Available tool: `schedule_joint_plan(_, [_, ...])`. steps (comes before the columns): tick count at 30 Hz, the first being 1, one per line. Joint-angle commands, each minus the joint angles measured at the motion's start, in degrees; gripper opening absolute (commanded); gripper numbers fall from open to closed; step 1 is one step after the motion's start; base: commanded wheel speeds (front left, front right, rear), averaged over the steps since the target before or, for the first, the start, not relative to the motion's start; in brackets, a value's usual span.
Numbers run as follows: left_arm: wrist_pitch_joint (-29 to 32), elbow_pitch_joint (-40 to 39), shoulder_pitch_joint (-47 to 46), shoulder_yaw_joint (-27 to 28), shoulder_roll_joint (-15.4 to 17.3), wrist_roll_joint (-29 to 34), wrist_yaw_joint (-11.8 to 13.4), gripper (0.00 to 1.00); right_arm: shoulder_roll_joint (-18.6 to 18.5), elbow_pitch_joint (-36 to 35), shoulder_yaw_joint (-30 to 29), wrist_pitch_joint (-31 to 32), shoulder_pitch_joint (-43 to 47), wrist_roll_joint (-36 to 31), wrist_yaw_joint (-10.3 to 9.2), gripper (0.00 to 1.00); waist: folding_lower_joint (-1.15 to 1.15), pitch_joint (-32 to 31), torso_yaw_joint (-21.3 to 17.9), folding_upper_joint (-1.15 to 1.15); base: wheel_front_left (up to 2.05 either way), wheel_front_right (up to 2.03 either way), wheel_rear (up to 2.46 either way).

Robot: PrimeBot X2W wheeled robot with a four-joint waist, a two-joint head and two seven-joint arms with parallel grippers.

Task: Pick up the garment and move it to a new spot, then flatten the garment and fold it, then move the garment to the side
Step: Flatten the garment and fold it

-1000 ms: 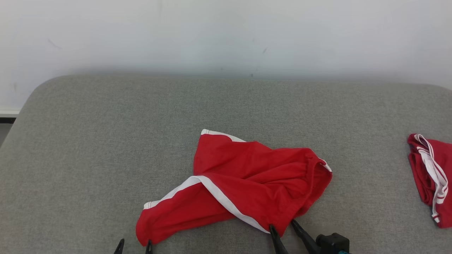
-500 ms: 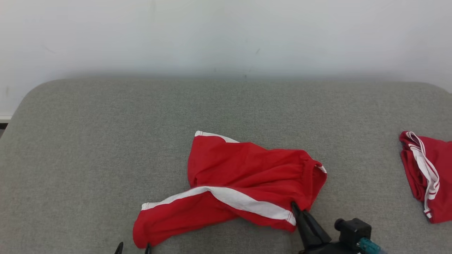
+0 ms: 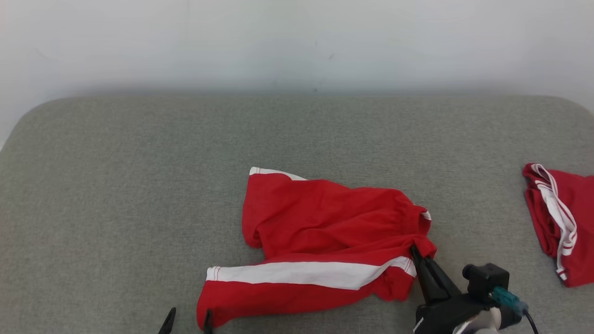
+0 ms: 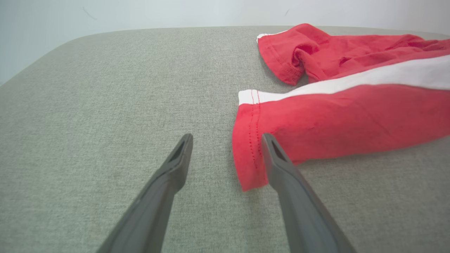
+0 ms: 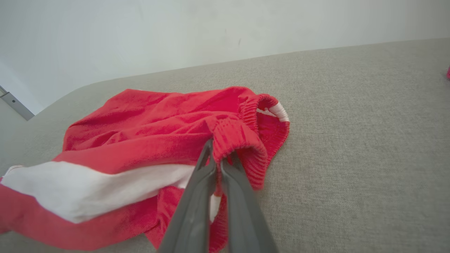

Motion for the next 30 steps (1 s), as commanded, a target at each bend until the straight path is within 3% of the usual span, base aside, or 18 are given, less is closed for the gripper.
schedule_joint_plan(1, [-0.17, 0.12, -0.96, -0.38, -0.07, -0.14, -0.07, 1.0, -0.74, 2.41, 1.08, -0.02, -2.14, -0.72, -0.15, 0.0, 0.0, 1.13, 1.38, 0.0, 0.0, 0.0, 0.0])
schedule_joint_plan(3, [-0.17, 0.17, -1.34, -0.75, -0.08, -0.06, -0.05, 1.0, -1.02, 5.02, 1.87, -0.02, -4.53, -1.38, -0.15, 0.01, 0.0, 1.82, 2.41, 0.0, 0.0, 0.0, 0.0])
schedule_joint_plan(4, [-0.17, 0.28, -1.53, -0.84, -0.06, -0.08, -0.06, 1.0, -1.02, 6.4, 2.15, -0.03, -5.55, -1.56, -0.15, 0.07, 0.0, 2.19, 3.02, 0.0, 0.0, 0.0, 0.0])
schedule_joint_plan(7, [-0.17, 0.31, -2.16, -1.22, -0.07, -0.22, 0.04, 1.0, -0.94, 10.27, 2.86, -0.02, -8.47, -3.0, -0.15, 0.39, 0.0, 3.0, 4.37, 0.0, 0.0, 0.0, 0.0])
schedule_joint_plan(8, [-0.17, 0.33, -2.21, -1.31, -0.07, -0.28, 0.13, 1.0, -0.74, 11.75, 2.96, -0.02, -9.14, -3.5, -0.15, 0.45, 0.0, 3.17, 4.74, 0.0, 0.0, 0.0, 0.0])
schedule_joint_plan(9, [-0.17, 0.32, -2.16, -1.42, -0.06, -0.47, 0.22, 1.0, -0.61, 13.28, 2.86, -0.02, -9.81, -4.2, -0.15, 0.87, 0.0, 3.31, 5.03, 0.0, 0.0, 0.0, 0.0])
schedule_joint_plan(10, [-0.17, 0.32, -1.99, -1.64, -0.07, -0.68, 0.35, 1.0, 0.02, 16.05, 2.63, -0.01, -11.1, -5.41, -0.15, 1.0, 0.0, 3.4, 5.41, 0.0, 0.0, 0.0, 0.0])
schedule_joint_plan(14, [-0.17, -0.1, -1.87, -1.51, -0.07, -1.15, 0.79, 1.0, 0.24, 17.51, 0.43, -0.01, -11.4, -6.52, -0.15, 1.0, 0.0, 3.06, 5.35, 0.0, 0.0, 0.0, 0.0])
schedule_joint_plan(24, [-0.17, -0.82, -0.81, -0.24, -0.08, -1.3, 1.14, 1.0, -0.98, 13.42, -6.25, -0.02, -5.29, -8.69, -0.15, 1.0, 0.0, 0.48, 1.57, 0.0, 0.0, 0.0, 0.0])
schedule_joint_plan(30, [-0.17, -1.42, -0.76, 1.05, -0.07, -1.12, 1.48, 1.0, 0.48, 9.89, -10.31, -0.03, -3.19, -11.91, -0.15, 1.0, 0.0, -0.76, -0.15, 0.0, 0.0, 0.0, 0.0])
